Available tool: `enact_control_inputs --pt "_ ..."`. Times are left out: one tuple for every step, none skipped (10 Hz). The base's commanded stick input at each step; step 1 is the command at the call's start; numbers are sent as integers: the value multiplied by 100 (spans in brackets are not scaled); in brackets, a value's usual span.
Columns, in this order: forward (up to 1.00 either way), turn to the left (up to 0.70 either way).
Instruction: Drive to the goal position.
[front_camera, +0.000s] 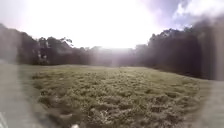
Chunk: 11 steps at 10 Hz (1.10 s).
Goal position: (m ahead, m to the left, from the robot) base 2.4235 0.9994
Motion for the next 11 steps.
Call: enact_control_inputs --pt "70 -12" --pt "70 0" --pt "70 0" --pt "70 0" --pt "70 0" --pt "70 0" --pt "70 0" --pt "70 0" --pt "70 0" --pt "70 0" --pt "70 0"
